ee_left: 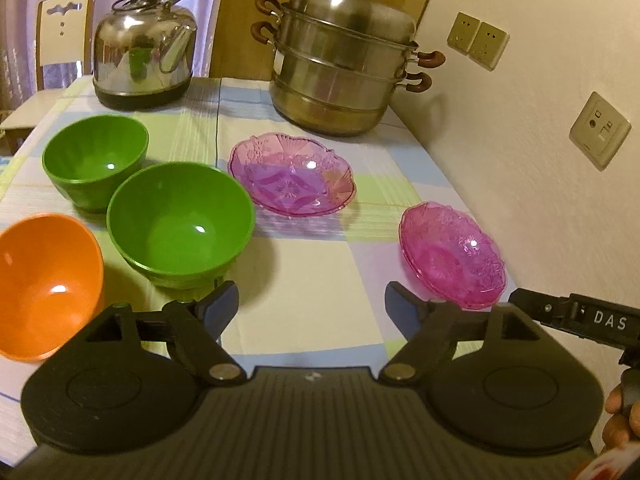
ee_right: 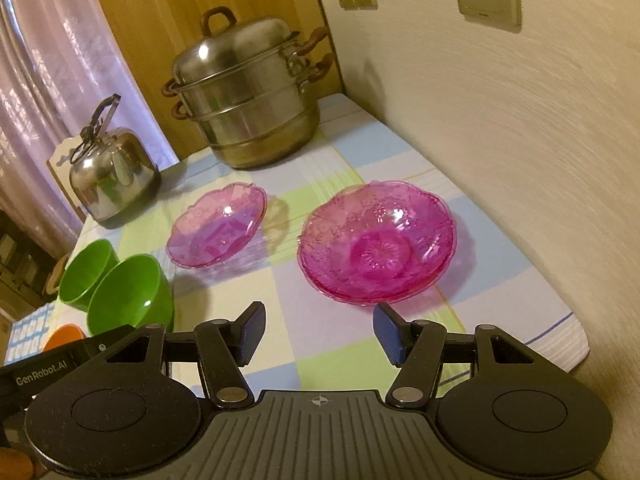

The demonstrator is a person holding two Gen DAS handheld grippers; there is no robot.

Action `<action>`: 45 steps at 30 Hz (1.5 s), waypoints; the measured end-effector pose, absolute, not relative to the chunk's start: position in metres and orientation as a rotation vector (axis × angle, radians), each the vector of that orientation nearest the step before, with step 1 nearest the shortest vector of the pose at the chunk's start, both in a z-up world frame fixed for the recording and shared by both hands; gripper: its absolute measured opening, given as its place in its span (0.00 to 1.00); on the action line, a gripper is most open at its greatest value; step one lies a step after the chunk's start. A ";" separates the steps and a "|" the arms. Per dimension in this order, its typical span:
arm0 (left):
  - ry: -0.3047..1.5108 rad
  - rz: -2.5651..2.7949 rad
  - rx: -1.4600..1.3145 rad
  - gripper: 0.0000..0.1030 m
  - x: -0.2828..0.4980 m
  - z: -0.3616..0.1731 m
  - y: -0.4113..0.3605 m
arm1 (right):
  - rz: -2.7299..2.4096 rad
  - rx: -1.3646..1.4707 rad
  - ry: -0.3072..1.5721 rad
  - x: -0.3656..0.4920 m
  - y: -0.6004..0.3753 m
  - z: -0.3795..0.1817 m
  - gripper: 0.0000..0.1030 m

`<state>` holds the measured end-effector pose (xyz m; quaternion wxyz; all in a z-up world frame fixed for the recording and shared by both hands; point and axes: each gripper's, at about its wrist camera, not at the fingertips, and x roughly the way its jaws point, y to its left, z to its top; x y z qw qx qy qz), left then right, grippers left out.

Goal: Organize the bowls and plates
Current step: 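Move both grippers to the pink plate beside the steamer pot, then close both grippers on the rim of that pink plate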

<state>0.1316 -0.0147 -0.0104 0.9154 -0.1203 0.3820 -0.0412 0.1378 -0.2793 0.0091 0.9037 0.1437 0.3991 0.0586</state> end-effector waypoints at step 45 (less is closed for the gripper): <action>0.950 -0.234 0.006 0.62 0.404 -0.076 0.062 | 0.162 0.319 0.876 0.348 -0.185 -0.078 0.58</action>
